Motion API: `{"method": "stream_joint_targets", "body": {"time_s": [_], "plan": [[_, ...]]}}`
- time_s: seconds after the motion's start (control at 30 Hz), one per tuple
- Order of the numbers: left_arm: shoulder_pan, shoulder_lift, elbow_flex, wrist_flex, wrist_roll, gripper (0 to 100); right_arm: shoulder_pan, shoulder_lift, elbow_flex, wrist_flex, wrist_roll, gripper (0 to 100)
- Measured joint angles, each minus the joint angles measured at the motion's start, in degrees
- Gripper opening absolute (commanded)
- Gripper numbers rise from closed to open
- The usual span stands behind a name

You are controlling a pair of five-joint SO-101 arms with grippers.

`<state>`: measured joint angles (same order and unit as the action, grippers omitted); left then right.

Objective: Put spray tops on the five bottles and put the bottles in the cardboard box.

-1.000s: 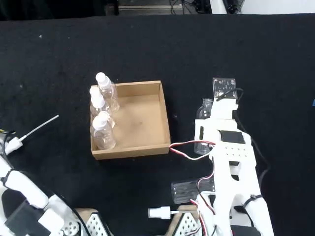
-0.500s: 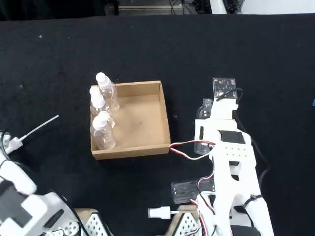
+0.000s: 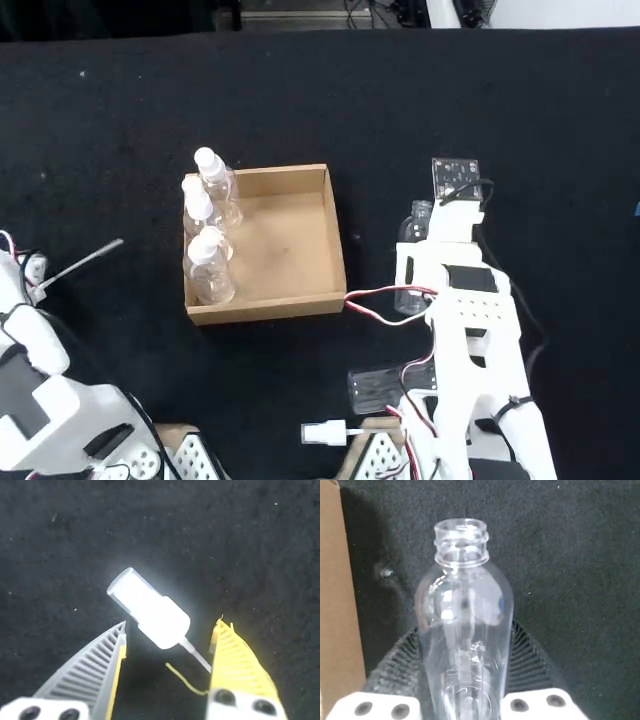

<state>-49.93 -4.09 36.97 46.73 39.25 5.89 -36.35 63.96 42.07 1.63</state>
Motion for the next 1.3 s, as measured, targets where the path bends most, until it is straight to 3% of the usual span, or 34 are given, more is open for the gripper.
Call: {"method": "stream_joint_targets", "body": {"time_s": [0.2,0.4,0.57,0.7,0.83,0.97,1.1,1.2,1.3], "plan": [[-0.1,0.0,0.0,0.0,0.4,23,0.0,0.0,0.0,0.0,0.0,1.0],[-0.1,0.0,0.0,0.0,0.4,2,0.0,0.0,0.0,0.0,0.0,1.0],[0.1,0.0,0.0,0.1,0.5,5,0.0,0.0,0.0,0.0,0.0,1.0],[0.1,0.0,-4.5,6.7,-1.4,5,0.0,0.0,0.0,0.0,0.0,1.0],[0.0,0.9,-13.4,16.6,-14.2,5,0.0,0.0,0.0,0.0,0.0,1.0],[0.0,3.7,-18.9,21.5,-36.4,5,0.0,0.0,0.0,0.0,0.0,1.0],[0.0,9.2,-20.1,23.4,-59.2,21,0.0,0.0,0.0,0.0,0.0,1.0],[0.1,13.5,-22.1,24.4,-63.7,32,0.0,0.0,0.0,0.0,0.0,1.0],[0.0,16.6,-26.5,27.9,-63.6,29,0.0,0.0,0.0,0.0,0.0,1.0]]}}
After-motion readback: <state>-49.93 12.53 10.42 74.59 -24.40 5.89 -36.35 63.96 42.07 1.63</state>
